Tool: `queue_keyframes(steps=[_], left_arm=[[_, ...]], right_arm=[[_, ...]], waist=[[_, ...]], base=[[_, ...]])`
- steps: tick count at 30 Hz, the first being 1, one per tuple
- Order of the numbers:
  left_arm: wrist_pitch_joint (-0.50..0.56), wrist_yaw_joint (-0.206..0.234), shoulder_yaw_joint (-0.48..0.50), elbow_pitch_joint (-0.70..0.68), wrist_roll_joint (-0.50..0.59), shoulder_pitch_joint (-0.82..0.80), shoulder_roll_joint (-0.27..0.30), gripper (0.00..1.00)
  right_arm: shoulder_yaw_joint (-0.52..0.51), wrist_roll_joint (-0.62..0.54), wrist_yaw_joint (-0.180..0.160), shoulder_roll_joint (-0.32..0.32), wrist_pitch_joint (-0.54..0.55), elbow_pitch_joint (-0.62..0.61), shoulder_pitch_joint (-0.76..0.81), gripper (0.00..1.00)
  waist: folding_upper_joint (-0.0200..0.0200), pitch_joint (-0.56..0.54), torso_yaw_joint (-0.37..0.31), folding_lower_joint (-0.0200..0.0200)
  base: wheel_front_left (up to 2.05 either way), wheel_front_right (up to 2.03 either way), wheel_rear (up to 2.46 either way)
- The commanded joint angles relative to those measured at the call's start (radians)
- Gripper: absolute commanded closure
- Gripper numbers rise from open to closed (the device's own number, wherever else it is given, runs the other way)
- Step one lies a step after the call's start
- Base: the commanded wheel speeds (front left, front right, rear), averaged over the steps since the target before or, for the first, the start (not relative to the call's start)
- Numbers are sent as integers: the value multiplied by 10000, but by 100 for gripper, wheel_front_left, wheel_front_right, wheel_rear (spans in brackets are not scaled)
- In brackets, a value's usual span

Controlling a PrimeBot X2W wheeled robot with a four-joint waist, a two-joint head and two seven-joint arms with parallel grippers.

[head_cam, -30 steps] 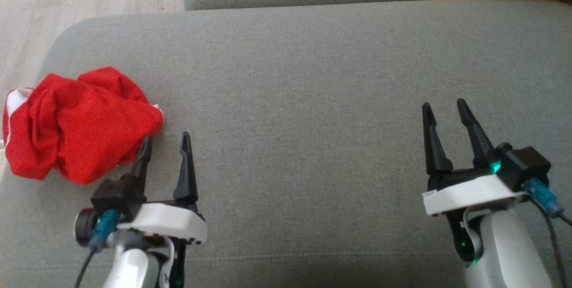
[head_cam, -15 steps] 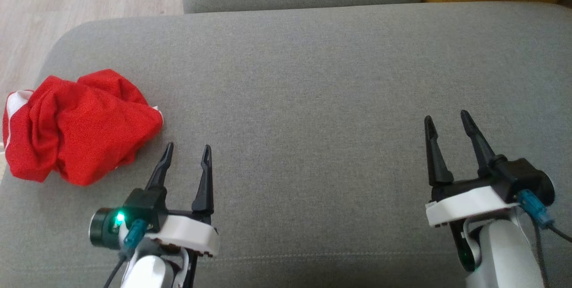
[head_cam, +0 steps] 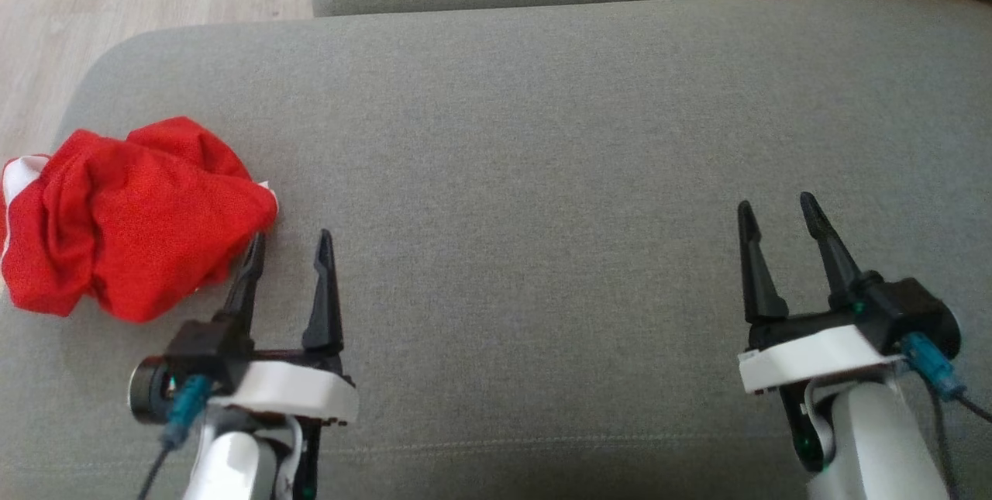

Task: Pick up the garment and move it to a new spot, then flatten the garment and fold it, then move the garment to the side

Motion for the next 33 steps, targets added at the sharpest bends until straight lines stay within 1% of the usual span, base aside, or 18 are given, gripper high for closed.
queue_keyframes(steps=[1,6,10,27,33], left_arm=[[-95,-101,459,-254,-237,-401,-18,0],[-95,-742,568,284,-1033,-324,-66,0],[-95,-978,405,701,-1254,-384,-70,0],[-95,-958,346,734,-1292,-450,-73,0],[-95,-963,297,780,-1309,-507,-73,0]], right_arm=[[229,356,71,40,-116,-243,-297,0],[272,666,71,41,-116,-127,-314,0],[249,672,71,41,-116,-61,-336,0],[247,927,71,41,-116,-263,-279,0],[255,882,71,41,-116,-293,-274,0]], waist=[[0,8,3,0],[0,38,3,0],[0,47,11,0],[0,40,7,0],[0,51,174,0]], base=[[0,0,0],[0,0,0],[0,0,0],[0,0,0],[0,0,0]])
